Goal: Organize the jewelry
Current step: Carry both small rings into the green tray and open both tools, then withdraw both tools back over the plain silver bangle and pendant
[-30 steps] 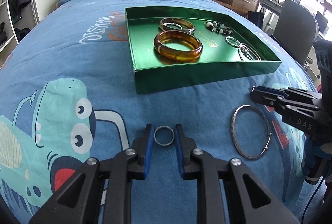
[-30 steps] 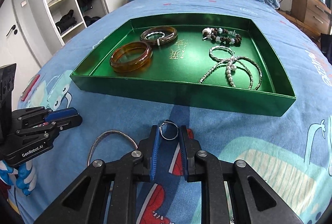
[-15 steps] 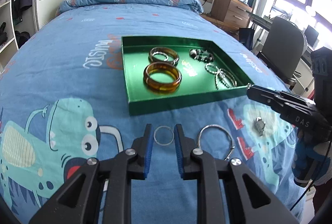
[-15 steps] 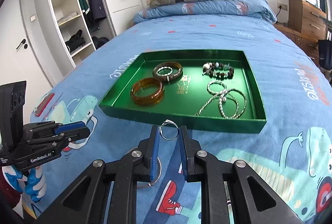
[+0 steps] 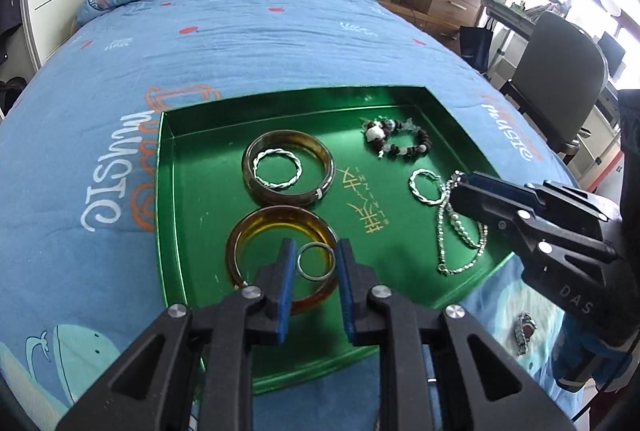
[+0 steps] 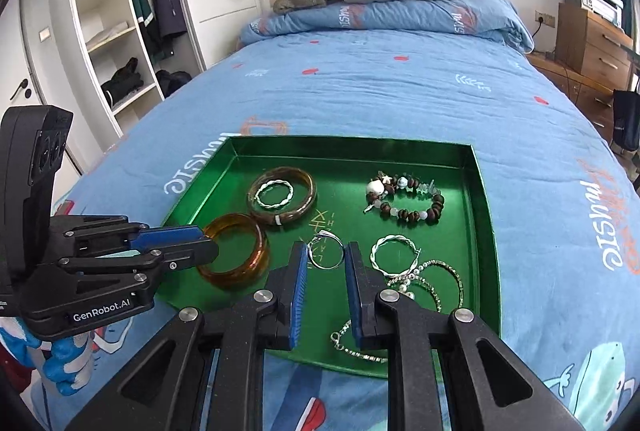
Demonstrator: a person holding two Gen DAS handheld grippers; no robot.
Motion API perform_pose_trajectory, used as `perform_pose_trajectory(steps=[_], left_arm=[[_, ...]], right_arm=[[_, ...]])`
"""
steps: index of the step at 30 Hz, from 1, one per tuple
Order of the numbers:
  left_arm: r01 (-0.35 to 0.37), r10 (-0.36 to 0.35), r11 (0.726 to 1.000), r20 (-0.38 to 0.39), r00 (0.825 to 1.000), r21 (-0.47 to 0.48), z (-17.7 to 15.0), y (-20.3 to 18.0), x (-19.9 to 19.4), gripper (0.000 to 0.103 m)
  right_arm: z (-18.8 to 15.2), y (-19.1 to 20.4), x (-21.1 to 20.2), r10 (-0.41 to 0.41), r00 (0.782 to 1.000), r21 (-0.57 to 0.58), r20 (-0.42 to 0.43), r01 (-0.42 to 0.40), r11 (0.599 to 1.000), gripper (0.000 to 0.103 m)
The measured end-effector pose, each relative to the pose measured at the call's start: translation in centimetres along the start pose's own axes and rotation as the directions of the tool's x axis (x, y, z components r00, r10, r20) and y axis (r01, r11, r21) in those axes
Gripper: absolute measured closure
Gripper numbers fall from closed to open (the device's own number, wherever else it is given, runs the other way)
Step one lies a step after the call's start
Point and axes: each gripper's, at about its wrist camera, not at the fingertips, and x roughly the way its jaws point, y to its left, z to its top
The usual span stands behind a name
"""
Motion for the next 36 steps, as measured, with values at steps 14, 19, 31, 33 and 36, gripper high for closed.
perform_pose_trajectory(steps=[14, 19, 31, 33, 36], left_arm=[[-0.136, 0.142, 0.987, -0.065, 0.988, 0.081, 0.2, -0.4, 3.5, 0.083], [-0.129, 0.135, 0.989, -0.073, 0.988, 0.077, 0.3, -0.2, 3.4, 0.083], [-0.097, 0.097, 0.995, -0.005, 0.995, 0.031, 1.5, -0.1, -3.1, 0.082], [-0.101, 0.1, 0.994, 0.045, 0.994, 0.029, 1.6, -0.2, -6.0, 0.082], [-0.087, 0.087, 0.996, 0.11, 0.99, -0.008, 1.6, 0.1, -10.6, 0.082]], right_arm=[[-1.4, -0.4, 5.0, -0.055, 0.984, -0.094, -0.17, 0.039, 0.995, 0.084], [-1.8, -0.4, 4.6, -0.065, 0.981, -0.101, -0.181, 0.047, 0.994, 0.083], [-0.9, -0.5, -2.6, -0.073, 0.994, -0.048, -0.083, 0.069, 0.996, 0.081], [-0.6, -0.2, -5.4, -0.076, 0.996, -0.044, -0.038, 0.074, 0.996, 0.08], [-0.6, 0.5, -9.9, -0.076, 0.997, -0.036, 0.031, 0.077, 0.996, 0.075]])
